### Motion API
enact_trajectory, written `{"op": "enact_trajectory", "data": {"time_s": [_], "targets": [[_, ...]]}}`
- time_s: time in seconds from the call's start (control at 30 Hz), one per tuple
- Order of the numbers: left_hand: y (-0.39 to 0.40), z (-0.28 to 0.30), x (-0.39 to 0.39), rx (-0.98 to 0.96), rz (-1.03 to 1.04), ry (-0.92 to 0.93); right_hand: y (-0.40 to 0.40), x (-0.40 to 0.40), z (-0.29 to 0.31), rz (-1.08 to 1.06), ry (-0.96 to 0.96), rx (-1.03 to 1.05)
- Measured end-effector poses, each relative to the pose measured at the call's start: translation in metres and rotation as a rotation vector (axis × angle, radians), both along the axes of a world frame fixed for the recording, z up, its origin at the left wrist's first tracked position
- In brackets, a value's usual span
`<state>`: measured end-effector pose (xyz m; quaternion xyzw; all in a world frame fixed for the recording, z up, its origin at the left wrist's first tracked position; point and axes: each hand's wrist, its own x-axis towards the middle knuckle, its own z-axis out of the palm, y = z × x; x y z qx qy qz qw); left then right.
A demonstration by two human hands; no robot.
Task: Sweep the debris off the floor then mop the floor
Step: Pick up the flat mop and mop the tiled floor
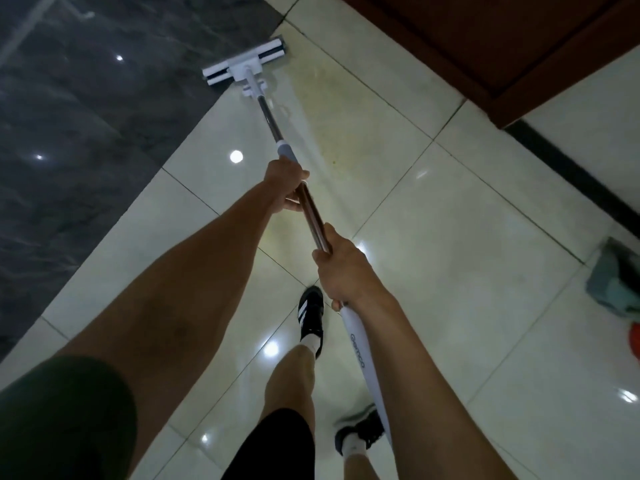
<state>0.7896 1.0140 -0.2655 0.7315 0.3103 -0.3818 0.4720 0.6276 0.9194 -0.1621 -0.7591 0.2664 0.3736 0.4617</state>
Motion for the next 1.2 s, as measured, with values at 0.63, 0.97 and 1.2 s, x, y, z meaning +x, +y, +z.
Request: {"op": "enact_trajectory", "data": {"time_s": [0.63,0.97,1.2], "targets": [[-0.162,0.028,-0.353,-0.035,-0.225,0.083,-0.136,-0.361,0.047,-0.111,0.084,-0.006],[-0.174,0.023,-0.333,-0.020,-0.097,0.038,-0.157,-0.332,0.045,-0.080,0.043,0.016],[-0.172,0.009,-0.220,-0.071,-0.016,-0.009,-0.167,-0.211,0.031,-0.049,0.062,0.054]]}}
